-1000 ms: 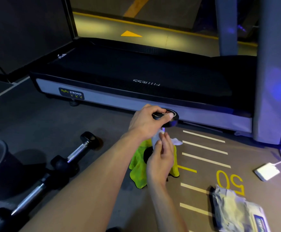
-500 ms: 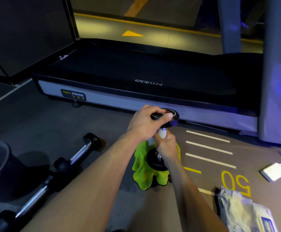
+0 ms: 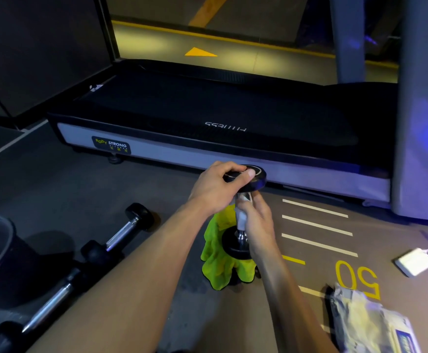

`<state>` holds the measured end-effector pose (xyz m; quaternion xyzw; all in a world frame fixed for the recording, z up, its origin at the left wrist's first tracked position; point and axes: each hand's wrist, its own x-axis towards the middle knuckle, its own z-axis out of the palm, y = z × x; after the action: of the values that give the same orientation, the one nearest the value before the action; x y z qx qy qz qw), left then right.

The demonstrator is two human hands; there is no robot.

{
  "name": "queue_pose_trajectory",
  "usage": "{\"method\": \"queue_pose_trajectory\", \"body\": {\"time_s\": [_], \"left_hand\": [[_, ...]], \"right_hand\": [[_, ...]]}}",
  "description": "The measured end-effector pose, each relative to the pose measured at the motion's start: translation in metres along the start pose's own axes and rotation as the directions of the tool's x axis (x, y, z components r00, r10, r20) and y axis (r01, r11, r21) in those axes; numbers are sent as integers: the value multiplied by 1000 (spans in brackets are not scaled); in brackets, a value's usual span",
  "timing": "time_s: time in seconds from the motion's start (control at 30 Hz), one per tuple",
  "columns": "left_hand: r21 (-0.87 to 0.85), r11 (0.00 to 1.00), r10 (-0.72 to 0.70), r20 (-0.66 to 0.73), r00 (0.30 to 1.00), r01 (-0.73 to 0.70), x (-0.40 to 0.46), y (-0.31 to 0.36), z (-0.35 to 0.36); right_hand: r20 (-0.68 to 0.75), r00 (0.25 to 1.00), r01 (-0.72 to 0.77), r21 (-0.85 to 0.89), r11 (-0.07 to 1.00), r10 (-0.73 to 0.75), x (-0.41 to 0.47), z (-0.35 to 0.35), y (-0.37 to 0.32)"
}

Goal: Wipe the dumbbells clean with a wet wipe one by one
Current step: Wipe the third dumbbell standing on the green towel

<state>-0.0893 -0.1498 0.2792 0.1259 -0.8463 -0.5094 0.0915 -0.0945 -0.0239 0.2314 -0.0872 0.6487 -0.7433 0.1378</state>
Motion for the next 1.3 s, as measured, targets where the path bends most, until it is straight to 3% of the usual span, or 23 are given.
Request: {"method": "queue_pose_trajectory", "body": {"time_s": [0.3,0.4,0.5,0.63,0.73,0.83,0.93,1.0,1.13,1.23,1.3], "left_hand": [[19,1000,10,6,1000,-10,2,-3,-2],[9,1000,11,-1,1000,-11,3,-3,0],[9,1000,2,-17,1000,-2,3,-2,-1],[-11,1000,12,6,1000,-12,1,-3,-3],[-23,1000,8,0,1000,-8,2,-3,-2],[-41,999,7,-11,1000,-8,3,-3,-3],[-39,999,9,14,1000,-9,2,-2,0],[-20,1000,18,10,1000,-18,3,-2,3],[-33,999,21,-17,1000,-21,6,0,7],[-44,998,54,-17,998,-54,5,3,17],[-35,998,58,-15,998,-58,7,4,20]], "right_hand": [[-19,999,-34,179,983,38,-30,4,5],[17,1000,19,-66,998,-18,-23,0,20],[80,984,178,-407,896,-159,-11,-1,35],[21,976,195,-544,816,-218,8,-2,38],[-6,993,103,-472,875,-120,20,-4,29],[-109,992,-82,-228,970,58,29,-3,14],[-151,963,-243,-130,961,223,38,-1,-1],[-190,968,-197,-169,966,164,38,1,4],[-274,938,98,-374,922,-211,19,17,40],[-342,888,97,-514,853,-308,18,24,49],[-284,899,146,-521,841,-332,22,12,47]]}}
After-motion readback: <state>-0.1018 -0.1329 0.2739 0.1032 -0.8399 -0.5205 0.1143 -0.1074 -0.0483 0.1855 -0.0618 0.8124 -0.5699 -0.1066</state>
